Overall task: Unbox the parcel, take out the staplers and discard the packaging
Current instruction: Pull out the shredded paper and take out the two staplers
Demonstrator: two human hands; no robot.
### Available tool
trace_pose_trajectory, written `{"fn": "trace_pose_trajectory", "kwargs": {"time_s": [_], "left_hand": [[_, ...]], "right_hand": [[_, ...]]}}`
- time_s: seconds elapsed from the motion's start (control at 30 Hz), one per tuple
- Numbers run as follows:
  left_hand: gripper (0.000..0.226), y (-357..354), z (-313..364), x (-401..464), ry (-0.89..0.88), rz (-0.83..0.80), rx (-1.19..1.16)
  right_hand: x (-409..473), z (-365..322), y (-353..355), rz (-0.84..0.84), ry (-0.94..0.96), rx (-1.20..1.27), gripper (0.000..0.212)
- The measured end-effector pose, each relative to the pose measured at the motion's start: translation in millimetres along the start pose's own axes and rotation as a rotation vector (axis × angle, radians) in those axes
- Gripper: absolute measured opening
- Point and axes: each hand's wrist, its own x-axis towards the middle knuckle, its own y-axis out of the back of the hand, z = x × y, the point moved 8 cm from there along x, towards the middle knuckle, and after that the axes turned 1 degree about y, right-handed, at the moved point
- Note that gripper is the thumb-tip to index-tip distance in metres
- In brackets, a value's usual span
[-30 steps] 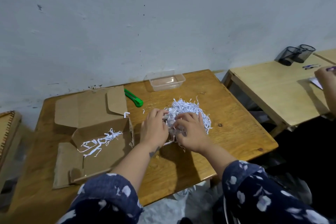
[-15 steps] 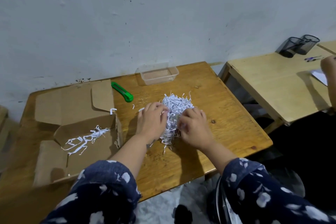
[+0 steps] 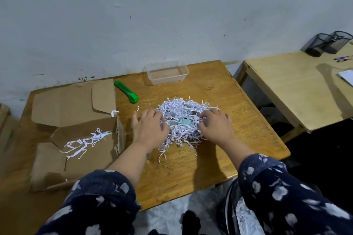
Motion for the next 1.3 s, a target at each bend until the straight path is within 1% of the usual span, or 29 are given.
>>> {"fn": "trace_pose_trajectory", "kwargs": {"time_s": [0.07,0.13,0.17,0.2,0.27,0.33,0.47,0.6,0.67,0.7,0.77,0.8,0.83,0.87,0.93,0.97,1.0,1.03,1.1,1.2,1.3], "left_hand": [[0.025,13,7,3,-0.016,0.132,-0.030],[0.024,25,23,8,-0.101,0.250,-0.083],[0.023,26,33,12,-0.166,0.240,-0.113],[0.022,22,43,15,-0.227,0.184,-0.137],[0.023,4,55,21,-0.277,0.020,-0.110],[0.029,-10,52,25,-0.242,-0.079,-0.012],[0.043,-17,35,33,-0.174,-0.137,0.061],[0.057,-17,19,36,-0.099,-0.173,0.071],[0.066,-19,15,33,-0.084,-0.193,0.088],[0.071,-20,13,31,-0.075,-0.206,0.087],[0.081,-24,7,27,-0.055,-0.235,0.066],[0.085,-25,4,26,-0.045,-0.244,0.056],[0.087,-25,1,24,-0.036,-0.247,0.053],[0.089,-25,-2,23,-0.027,-0.247,0.056],[0.089,-24,-6,21,-0.008,-0.252,0.065],[0.089,-24,-8,19,0.002,-0.258,0.065],[0.089,-23,-8,19,0.009,-0.263,0.064],[0.090,-22,-9,18,0.015,-0.266,0.063],[0.090,-20,-8,18,0.023,-0.274,0.064],[0.088,-19,-6,18,0.023,-0.283,0.064],[0.087,-18,-6,19,0.021,-0.287,0.068]], "right_hand": [[2,-6,15,0.113,0.034,0.059,0.027],[5,-21,27,0.220,0.123,0.080,0.023],[7,-30,30,0.245,0.179,0.101,0.020],[11,-38,29,0.237,0.231,0.145,0.018],[16,-46,14,0.123,0.264,0.238,0.017],[16,-41,-6,0.011,0.239,0.190,0.020],[1,-12,-20,0.010,0.210,0.060,0.025],[-10,2,-19,-0.039,0.216,0.029,0.029],[-10,-3,-9,0.014,0.234,0.080,0.027],[-8,-10,-1,0.073,0.255,0.102,0.026],[-3,-28,14,0.217,0.337,0.121,0.021],[0,-38,19,0.262,0.383,0.139,0.018],[5,-50,20,0.263,0.428,0.162,0.018],[11,-62,18,0.218,0.465,0.189,0.021],[25,-79,2,0.049,0.500,0.221,0.026],[31,-86,-8,-0.034,0.507,0.196,0.027],[36,-89,-16,-0.075,0.511,0.154,0.028],[42,-90,-20,-0.083,0.503,0.121,0.028],[54,-84,-23,-0.094,0.424,0.108,0.029],[68,-70,-31,-0.187,0.291,0.121,0.027],[71,-65,-34,-0.251,0.277,0.100,0.028]]}}
